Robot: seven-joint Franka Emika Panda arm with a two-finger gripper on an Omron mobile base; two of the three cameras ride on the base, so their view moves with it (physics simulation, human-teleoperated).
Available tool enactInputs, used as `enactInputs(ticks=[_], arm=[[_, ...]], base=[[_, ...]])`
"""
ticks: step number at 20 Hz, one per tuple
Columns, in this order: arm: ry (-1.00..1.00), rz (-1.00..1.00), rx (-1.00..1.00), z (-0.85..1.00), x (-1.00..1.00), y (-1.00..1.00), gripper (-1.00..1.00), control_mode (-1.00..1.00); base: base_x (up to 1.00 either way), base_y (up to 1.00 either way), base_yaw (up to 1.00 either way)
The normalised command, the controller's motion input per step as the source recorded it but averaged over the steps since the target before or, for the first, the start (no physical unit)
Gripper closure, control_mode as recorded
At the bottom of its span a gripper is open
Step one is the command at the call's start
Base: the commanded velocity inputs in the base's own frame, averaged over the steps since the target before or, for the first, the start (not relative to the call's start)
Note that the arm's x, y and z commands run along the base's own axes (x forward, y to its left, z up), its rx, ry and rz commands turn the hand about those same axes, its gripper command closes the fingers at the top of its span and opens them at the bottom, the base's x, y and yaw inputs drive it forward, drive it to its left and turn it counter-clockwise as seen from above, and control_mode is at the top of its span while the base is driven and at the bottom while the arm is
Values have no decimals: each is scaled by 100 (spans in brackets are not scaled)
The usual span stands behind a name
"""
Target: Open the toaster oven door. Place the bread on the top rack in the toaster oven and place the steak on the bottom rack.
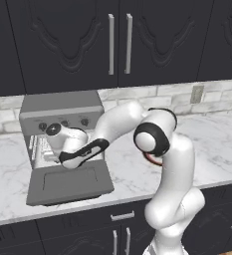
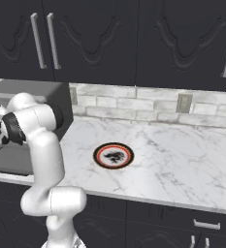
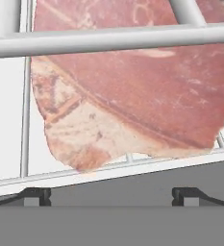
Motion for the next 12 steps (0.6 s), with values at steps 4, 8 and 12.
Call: enactInputs(ticks=[4,8,12], arm=[[0,0,0,15,-40,0,-100,-100],[0,0,0,25,-49,0,-100,-100],[0,0,0,27,-53,0,-100,-100]], base=[[0,0,0],[0,0,0],[0,0,0]])
